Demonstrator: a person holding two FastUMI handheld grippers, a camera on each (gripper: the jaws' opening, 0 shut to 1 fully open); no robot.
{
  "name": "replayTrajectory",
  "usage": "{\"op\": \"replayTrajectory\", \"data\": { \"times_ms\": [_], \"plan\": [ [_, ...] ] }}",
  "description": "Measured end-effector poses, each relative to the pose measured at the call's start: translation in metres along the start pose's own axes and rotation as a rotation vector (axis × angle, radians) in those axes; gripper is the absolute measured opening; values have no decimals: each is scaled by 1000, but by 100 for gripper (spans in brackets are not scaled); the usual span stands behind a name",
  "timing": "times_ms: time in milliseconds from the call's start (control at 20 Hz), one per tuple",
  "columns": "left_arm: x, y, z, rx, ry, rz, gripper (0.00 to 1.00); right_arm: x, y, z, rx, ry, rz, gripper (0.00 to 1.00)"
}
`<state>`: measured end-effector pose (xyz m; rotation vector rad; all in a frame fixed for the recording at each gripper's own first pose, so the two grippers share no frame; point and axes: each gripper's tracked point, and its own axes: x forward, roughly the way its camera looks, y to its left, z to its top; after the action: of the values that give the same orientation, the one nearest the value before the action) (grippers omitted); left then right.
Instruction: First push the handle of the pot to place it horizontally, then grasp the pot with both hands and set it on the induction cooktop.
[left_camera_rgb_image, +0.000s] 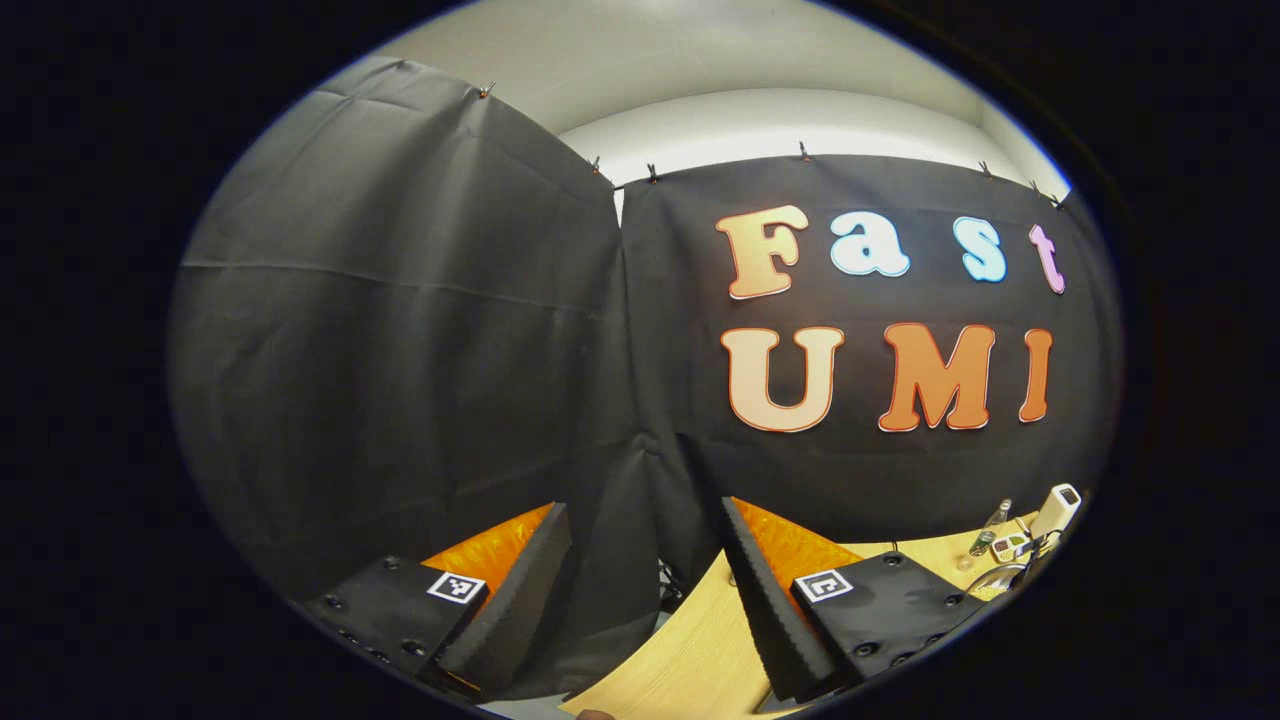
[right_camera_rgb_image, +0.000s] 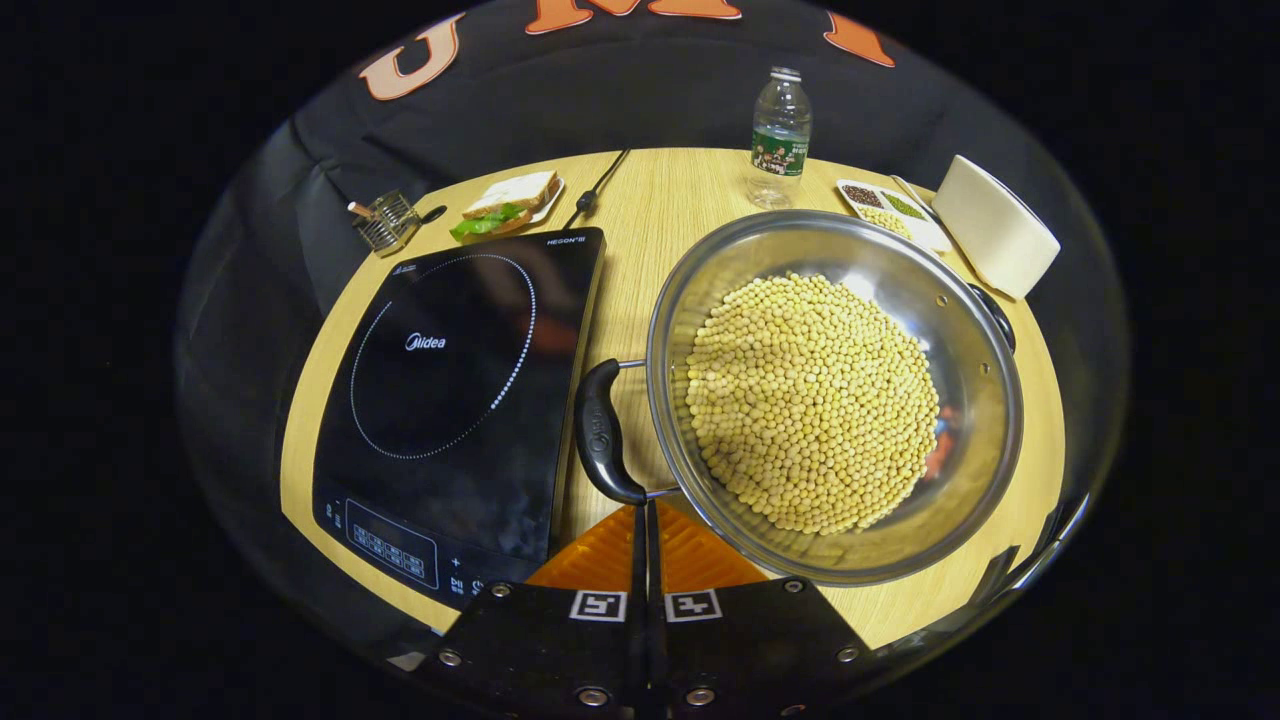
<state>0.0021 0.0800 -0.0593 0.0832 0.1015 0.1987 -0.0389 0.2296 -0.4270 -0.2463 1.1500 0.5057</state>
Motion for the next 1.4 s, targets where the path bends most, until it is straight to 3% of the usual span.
{"op": "replayTrajectory", "data": {
  "times_ms": [950,1200,1400],
  "plan": [
    [26,-2,-26,1,65,-23,97,17,25,41,62,-21,16,0],
    [40,-50,-42,-13,93,-103,97,-20,20,39,87,-46,89,0],
    [41,-124,-65,-40,155,-209,97,-60,-18,61,116,-137,99,0]
  ]
}}
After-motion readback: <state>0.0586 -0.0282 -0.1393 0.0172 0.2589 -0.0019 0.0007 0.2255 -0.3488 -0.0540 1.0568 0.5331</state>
